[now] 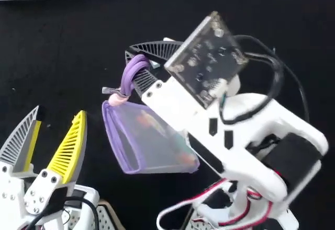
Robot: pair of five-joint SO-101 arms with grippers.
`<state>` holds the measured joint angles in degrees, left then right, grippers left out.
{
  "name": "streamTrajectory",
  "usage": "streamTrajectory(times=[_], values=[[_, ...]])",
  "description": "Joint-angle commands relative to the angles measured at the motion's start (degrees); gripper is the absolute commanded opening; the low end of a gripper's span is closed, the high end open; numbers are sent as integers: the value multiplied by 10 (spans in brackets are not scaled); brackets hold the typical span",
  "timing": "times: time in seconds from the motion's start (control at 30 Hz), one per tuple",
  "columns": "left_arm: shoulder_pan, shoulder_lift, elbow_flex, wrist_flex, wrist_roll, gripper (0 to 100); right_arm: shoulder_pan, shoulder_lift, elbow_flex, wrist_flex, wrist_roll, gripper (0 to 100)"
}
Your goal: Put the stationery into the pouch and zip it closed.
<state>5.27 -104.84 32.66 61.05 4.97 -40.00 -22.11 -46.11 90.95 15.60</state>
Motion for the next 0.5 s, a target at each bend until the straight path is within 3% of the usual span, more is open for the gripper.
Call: streamTrajectory(times=[0.0,0.23,0.47], values=[[32,3,-24,-15,-45,244,-5,-4,3,2,19,11],[266,68,-36,-16,-133,244,-7,-4,3,2,20,11],[282,207,-69,-105,-135,244,-8,-4,-1,9,20,11]])
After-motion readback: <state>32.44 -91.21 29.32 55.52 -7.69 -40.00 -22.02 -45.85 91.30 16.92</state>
